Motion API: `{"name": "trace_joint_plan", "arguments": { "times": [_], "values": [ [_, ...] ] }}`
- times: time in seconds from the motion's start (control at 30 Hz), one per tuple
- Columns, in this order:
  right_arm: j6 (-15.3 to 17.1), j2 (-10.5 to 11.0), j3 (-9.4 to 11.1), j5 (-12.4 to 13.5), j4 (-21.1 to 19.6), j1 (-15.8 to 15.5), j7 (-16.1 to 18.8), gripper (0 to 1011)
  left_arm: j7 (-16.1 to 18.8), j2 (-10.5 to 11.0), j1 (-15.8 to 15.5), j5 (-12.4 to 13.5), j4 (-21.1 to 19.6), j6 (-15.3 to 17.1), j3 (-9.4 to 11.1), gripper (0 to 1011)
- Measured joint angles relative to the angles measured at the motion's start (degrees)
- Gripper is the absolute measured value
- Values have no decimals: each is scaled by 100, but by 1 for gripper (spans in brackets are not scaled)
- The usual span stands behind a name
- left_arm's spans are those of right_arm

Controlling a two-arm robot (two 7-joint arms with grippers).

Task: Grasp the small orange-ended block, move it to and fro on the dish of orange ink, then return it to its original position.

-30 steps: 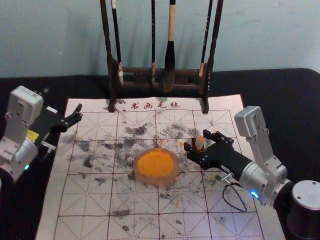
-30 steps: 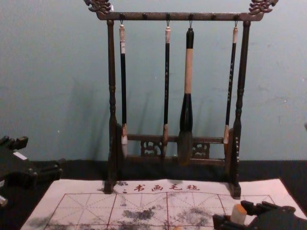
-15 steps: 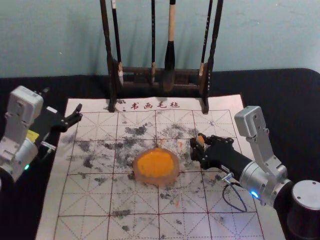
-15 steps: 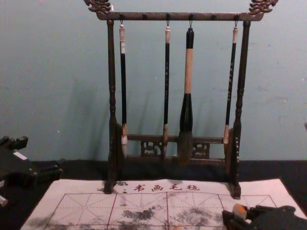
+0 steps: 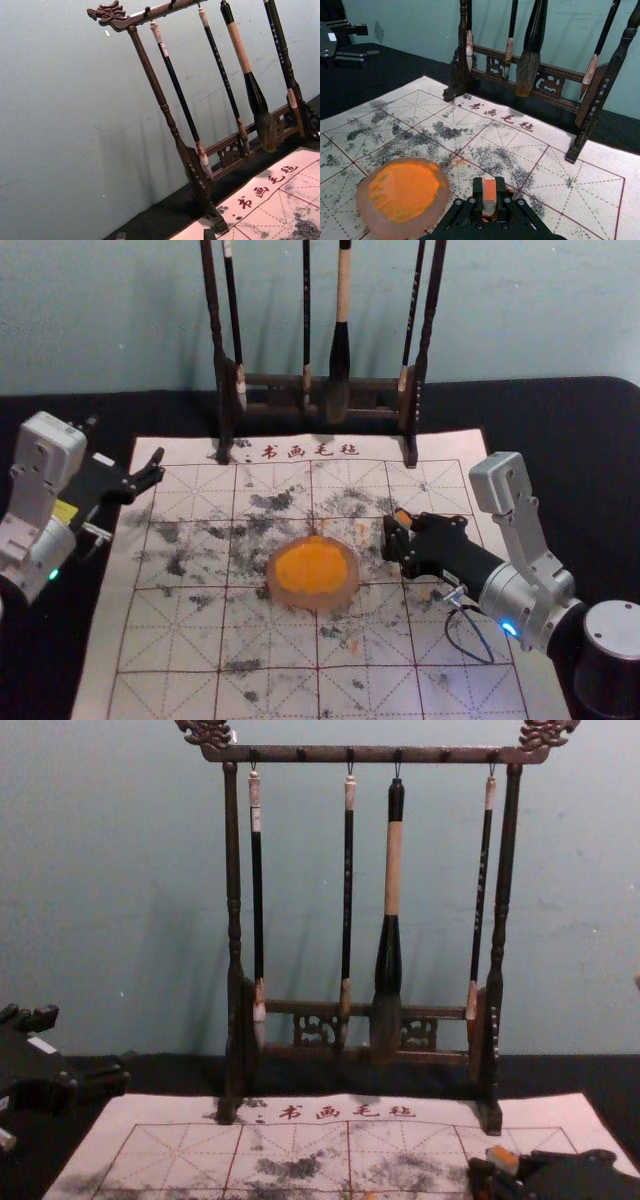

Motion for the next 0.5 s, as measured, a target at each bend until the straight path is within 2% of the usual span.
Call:
{"name": "trace_joint_plan", "arguments": {
  "times": [0.23,0.5],
  "values": [
    [-41,-47,90,3,-18,-30,95,116,0,0,0,0,0,0,0,1001],
    [21,-44,320,107,-316,-91,305,116,0,0,0,0,0,0,0,1001]
  ]
}}
